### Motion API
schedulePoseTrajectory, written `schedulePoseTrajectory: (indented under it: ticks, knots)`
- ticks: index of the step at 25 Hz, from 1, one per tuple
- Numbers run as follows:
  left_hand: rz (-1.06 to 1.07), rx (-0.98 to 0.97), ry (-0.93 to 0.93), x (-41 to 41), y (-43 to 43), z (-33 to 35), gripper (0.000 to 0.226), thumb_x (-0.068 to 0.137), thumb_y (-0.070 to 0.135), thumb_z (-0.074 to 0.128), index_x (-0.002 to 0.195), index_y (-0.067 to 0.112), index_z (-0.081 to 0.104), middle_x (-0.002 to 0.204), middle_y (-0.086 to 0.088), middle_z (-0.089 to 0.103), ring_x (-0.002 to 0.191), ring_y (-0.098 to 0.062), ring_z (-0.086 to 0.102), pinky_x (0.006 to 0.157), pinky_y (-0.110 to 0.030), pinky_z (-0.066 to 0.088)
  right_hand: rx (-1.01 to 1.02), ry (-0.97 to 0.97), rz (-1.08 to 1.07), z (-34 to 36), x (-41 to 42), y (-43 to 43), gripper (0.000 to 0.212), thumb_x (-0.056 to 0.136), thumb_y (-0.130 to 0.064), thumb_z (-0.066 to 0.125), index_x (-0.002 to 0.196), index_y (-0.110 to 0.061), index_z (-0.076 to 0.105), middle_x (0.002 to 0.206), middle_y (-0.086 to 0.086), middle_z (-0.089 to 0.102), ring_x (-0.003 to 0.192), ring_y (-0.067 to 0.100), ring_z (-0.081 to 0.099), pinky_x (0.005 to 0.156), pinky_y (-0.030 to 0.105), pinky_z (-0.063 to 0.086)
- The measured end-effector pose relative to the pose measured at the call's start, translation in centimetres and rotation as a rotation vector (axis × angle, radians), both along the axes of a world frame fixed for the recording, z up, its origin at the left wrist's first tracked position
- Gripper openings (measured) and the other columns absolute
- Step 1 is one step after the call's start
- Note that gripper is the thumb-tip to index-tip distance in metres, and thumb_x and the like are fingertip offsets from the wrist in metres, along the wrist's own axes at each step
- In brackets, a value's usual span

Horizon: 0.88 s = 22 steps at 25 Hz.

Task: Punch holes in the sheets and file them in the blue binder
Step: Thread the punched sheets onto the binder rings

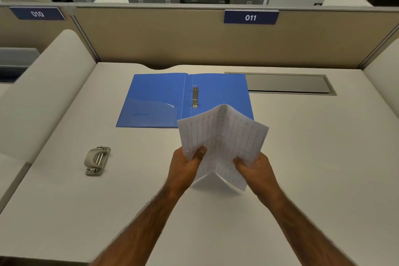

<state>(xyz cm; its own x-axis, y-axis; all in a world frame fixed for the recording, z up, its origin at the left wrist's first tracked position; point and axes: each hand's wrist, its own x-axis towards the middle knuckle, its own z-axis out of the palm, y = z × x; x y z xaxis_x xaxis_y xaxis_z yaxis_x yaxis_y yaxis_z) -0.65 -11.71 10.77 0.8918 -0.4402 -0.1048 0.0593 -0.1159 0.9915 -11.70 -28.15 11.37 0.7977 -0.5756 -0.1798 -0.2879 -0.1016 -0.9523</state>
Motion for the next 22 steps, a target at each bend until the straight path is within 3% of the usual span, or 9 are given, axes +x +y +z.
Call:
schedulePoseTrajectory:
  ticks: [4,6,9,12,15,19,22]
  knots:
    - [0.066,0.007,0.030,-0.4,-1.1,-0.5,0.023,0.092,0.028,0.065,0.111,0.014,0.068,0.097,0.003,0.071,0.090,-0.015,0.069,0.065,-0.018,0.057,-0.021,0.054,-0.052,-1.4,-0.3,0.3,0.025,0.085,-0.020,0.068,0.109,-0.015,0.061,0.100,0.002,0.068,0.092,0.018,0.066,0.076,0.038,0.060]
    - [0.082,0.007,0.058,-0.3,-1.5,-0.3,0.022,0.094,0.027,0.061,0.112,0.015,0.067,0.097,0.005,0.072,0.086,-0.011,0.069,0.063,-0.017,0.056,-0.040,0.057,-0.089,-1.6,-0.4,0.3,0.020,0.088,-0.015,0.066,0.107,-0.019,0.060,0.097,-0.002,0.066,0.090,0.013,0.065,0.072,0.031,0.059]
    - [0.010,0.053,0.115,0.4,-1.4,-0.4,0.021,0.096,0.032,0.058,0.112,0.022,0.066,0.099,0.006,0.073,0.086,-0.014,0.072,0.068,-0.025,0.060,-0.087,0.079,-0.084,-1.8,-0.9,-0.3,0.022,0.093,-0.017,0.059,0.114,-0.022,0.057,0.100,-0.007,0.062,0.089,0.006,0.061,0.065,0.014,0.049]
    - [-0.031,0.136,0.251,1.3,-1.1,-1.0,0.020,0.095,0.035,0.059,0.113,0.026,0.063,0.104,0.004,0.072,0.089,-0.015,0.071,0.078,-0.035,0.060,-0.113,0.144,-0.044,-2.6,-1.0,-0.9,0.024,0.095,-0.021,0.055,0.119,-0.021,0.058,0.106,-0.005,0.063,0.092,0.012,0.063,0.065,0.013,0.047]
    - [-0.048,0.190,0.361,1.7,-1.3,-2.6,0.026,0.094,0.035,0.061,0.117,0.023,0.061,0.107,0.003,0.071,0.092,-0.016,0.071,0.081,-0.036,0.058,-0.086,0.219,-0.032,-3.4,-0.8,-1.1,0.022,0.095,-0.023,0.054,0.117,-0.022,0.057,0.106,-0.006,0.062,0.085,0.005,0.060,0.062,0.012,0.044]
    - [-0.058,0.251,0.328,2.1,-1.4,-4.3,0.022,0.096,0.035,0.059,0.114,0.023,0.062,0.109,0.003,0.070,0.088,-0.010,0.069,0.071,-0.022,0.055,-0.010,0.269,-0.045,-4.8,-1.1,-1.4,0.027,0.093,-0.017,0.055,0.120,-0.019,0.059,0.109,-0.007,0.063,0.090,0.007,0.061,0.069,0.016,0.047]
    - [-0.052,0.457,0.104,2.8,-1.6,-5.1,0.027,0.097,0.044,0.049,0.099,0.019,0.062,0.098,0.006,0.067,0.084,-0.012,0.066,0.065,-0.015,0.047,0.069,0.284,-0.070,-5.4,-1.6,-2.0,0.029,0.092,-0.015,0.055,0.119,-0.019,0.062,0.111,-0.004,0.068,0.095,0.014,0.066,0.077,0.026,0.054]
